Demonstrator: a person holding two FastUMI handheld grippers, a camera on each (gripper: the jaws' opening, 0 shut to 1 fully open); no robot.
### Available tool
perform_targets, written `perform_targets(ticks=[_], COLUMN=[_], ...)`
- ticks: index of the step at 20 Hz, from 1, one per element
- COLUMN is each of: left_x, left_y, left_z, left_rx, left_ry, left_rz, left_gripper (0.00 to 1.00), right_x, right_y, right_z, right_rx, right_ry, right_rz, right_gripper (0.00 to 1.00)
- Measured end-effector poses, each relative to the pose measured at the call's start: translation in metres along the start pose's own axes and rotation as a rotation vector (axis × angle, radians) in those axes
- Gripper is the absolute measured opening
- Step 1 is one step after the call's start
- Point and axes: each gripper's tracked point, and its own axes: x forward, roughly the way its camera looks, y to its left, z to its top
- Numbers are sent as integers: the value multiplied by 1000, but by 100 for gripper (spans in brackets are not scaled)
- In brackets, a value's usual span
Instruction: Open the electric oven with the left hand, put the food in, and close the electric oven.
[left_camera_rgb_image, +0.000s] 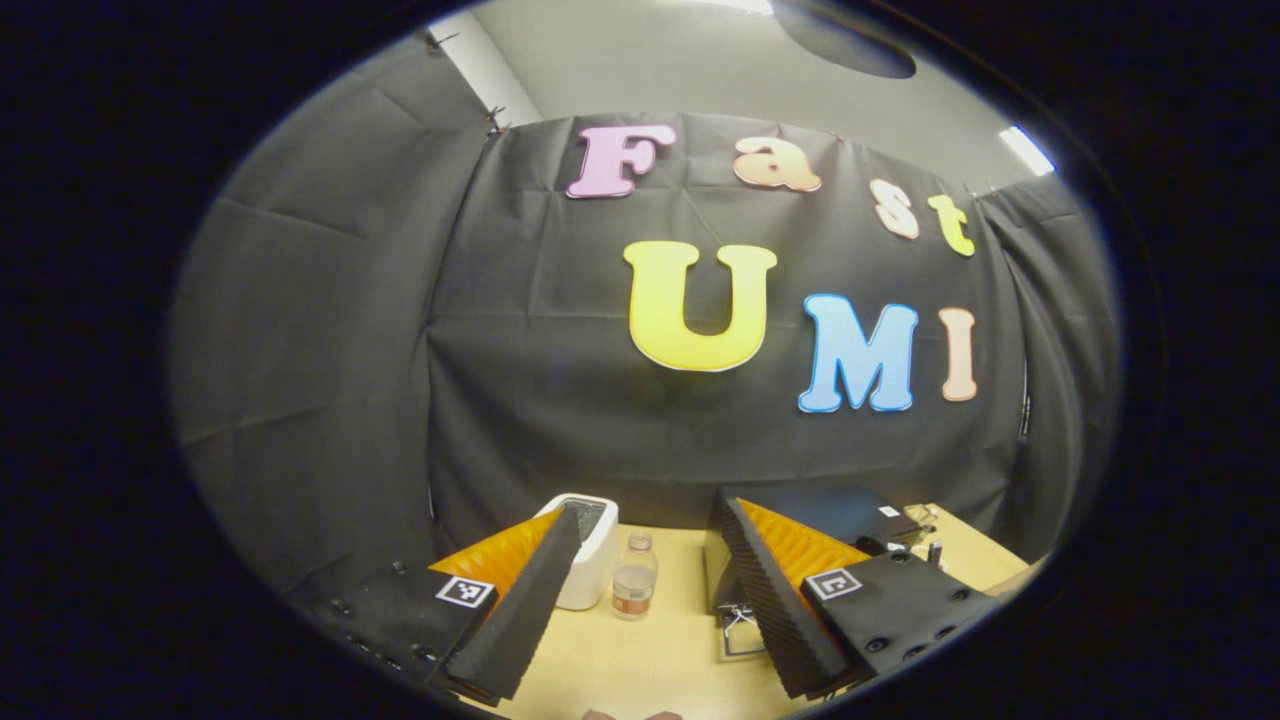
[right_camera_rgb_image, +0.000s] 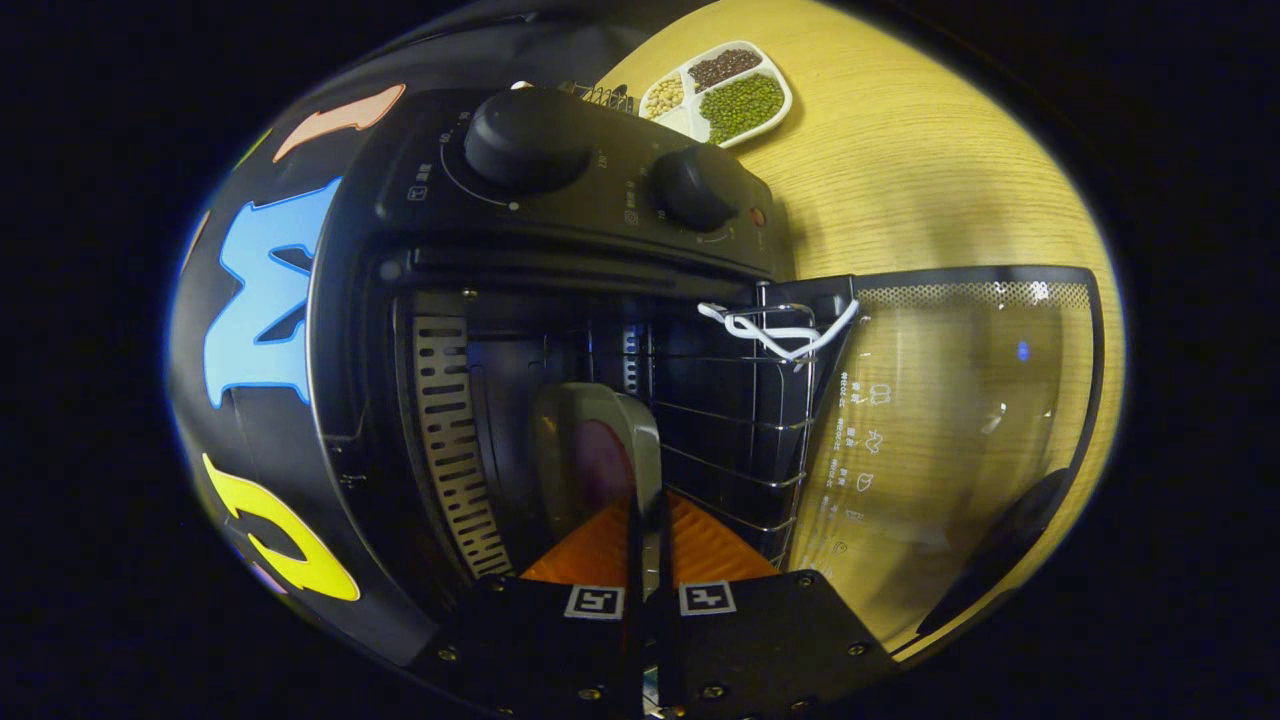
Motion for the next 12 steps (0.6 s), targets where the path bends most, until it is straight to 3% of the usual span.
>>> perform_targets(ticks=[3, 4, 7, 10, 12], left_x=[5, 7, 9, 13, 14], left_y=[-14, -19, -38, -65, -83], left_z=[-3, -2, 0, -3, -1], left_rx=[-7, -10, -13, -11, -7], left_ry=[2, 1, -11, -13, -12], left_rz=[-20, -28, -52, -84, -113], left_gripper=[97, 100, 97, 100, 100], right_x=[-6, -13, -38, -54, -72], right_y=[4, 4, 2, -11, -17], right_z=[-3, -8, -12, 1, 14], right_rx=[-44, -95, -265, -401, -555], right_ry=[32, 67, 123, 170, 197], right_rz=[23, 22, 17, -4, -15], right_gripper=[12, 19, 33, 33, 33])
